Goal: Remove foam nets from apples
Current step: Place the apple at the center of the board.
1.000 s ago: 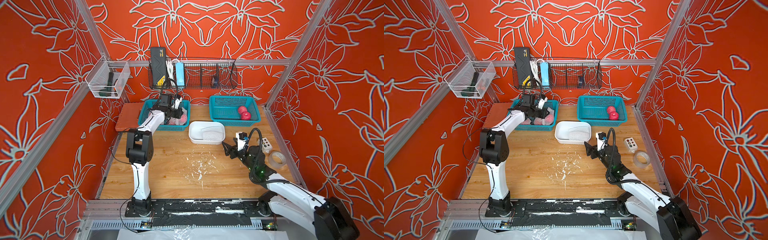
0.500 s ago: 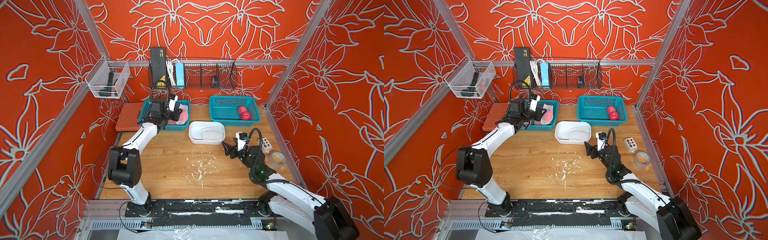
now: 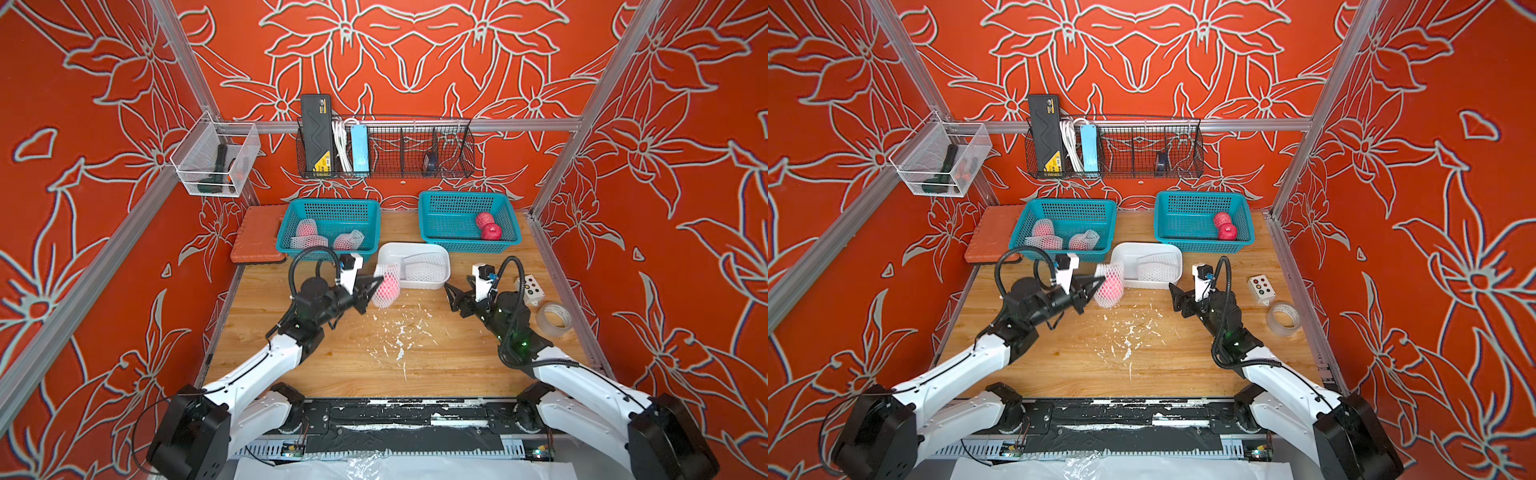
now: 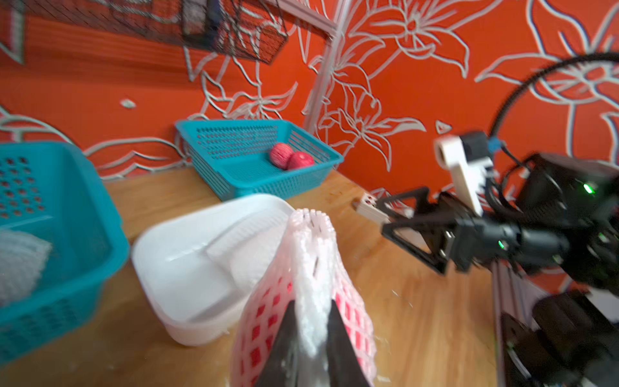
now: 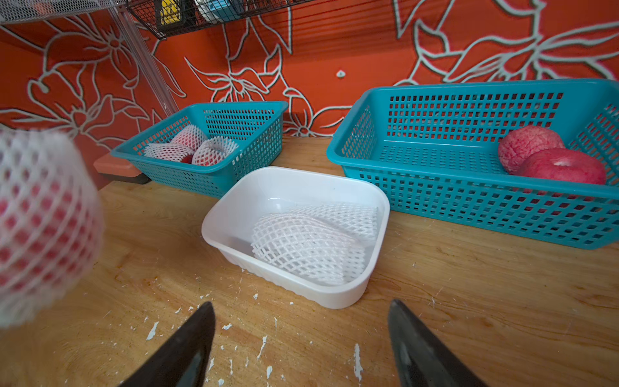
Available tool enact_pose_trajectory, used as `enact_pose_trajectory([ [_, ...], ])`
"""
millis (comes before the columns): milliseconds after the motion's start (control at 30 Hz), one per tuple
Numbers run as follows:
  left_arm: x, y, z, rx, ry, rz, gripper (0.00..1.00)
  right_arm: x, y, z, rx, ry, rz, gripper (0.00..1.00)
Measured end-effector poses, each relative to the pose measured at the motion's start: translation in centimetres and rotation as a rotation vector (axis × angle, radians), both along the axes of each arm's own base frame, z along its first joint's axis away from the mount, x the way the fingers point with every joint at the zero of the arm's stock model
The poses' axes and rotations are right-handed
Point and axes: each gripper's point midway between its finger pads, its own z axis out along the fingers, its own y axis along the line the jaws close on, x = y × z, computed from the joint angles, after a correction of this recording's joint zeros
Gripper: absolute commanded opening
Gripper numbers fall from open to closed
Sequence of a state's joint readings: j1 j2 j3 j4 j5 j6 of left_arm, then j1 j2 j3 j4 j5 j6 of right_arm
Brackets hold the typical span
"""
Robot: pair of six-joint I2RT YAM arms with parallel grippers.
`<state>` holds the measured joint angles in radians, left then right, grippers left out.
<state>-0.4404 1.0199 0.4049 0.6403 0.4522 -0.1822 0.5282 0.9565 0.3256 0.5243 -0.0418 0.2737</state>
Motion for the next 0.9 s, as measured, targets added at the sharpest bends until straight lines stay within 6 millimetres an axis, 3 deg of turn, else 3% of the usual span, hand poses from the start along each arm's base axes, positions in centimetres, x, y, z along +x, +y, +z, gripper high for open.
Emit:
enact_pose_trajectory([
  [133, -4.0, -1.6, -4.9, 0.017, 0.008, -0.089, 0.13, -0.6, 0.4, 0.4, 0.014, -0.009, 0.039, 0.81],
  [267, -5.6, -3.2, -7.3, 0.037, -0.017, -0.15, 0.12, -1.9, 1.2, 1.2, 0.038, -0.015, 0.112, 0.81],
  [400, -5.5, -4.1, -8.0, 0.016, -0.064, -0.166, 0.12, -3.6, 1.7, 1.1, 0.064, -0.016, 0.188, 0.82],
  [567, -4.9, -5.6, -8.8, -0.002, -0.091, -0.196, 0.13, -5.5, 2.6, -1.5, 0.057, 0.061, 0.285, 0.82],
  [700, -4.0, -7.3, -9.6, 0.0, -0.093, -0.218, 0.14, -5.9, 2.9, -1.8, 0.058, 0.072, 0.308, 0.83],
  [900, -2.8, -8.7, -12.7, 0.042, -0.043, -0.218, 0.16, -5.9, 2.8, -2.0, 0.053, 0.078, 0.305, 0.84],
])
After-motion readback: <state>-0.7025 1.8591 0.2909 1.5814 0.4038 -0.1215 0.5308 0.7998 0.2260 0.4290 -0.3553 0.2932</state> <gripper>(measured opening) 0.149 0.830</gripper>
